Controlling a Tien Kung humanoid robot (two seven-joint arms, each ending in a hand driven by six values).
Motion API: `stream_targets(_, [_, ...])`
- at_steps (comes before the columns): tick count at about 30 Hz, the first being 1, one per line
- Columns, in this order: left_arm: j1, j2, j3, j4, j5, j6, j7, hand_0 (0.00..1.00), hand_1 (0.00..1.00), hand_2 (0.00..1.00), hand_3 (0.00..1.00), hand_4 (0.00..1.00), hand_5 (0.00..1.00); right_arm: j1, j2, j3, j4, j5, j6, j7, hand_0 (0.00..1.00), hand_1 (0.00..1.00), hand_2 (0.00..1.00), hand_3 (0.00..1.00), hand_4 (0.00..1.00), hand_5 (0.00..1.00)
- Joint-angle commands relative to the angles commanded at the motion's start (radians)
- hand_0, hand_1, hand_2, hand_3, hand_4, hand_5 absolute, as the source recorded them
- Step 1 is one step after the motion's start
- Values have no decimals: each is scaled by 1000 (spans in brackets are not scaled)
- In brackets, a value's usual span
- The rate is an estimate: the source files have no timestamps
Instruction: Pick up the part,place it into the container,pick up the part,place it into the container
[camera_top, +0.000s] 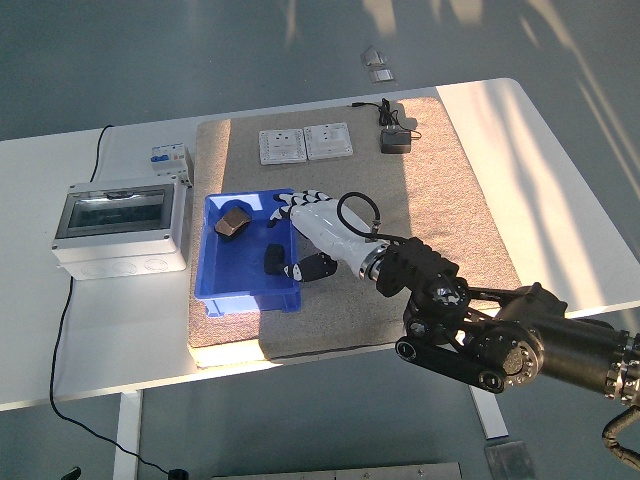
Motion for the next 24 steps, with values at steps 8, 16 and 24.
stream_targets(8, [-2,1,0,0,2,0,-1,665,658,699,577,588,631,-34,-11,52,-1,12,-107,27,998,998,998,998,894,344])
stream_targets(16, [2,-7,6,0,-15,3,-5,665,658,699,575,585,633,-199,-106,257,26,210,-307,214,998,998,998,998,961,372])
stream_targets(24, [16,-12,-9,0,-11,6,2,664,657,699,574,580,629,-413,-197,538,116,329,-355,405,998,982,998,998,962,363])
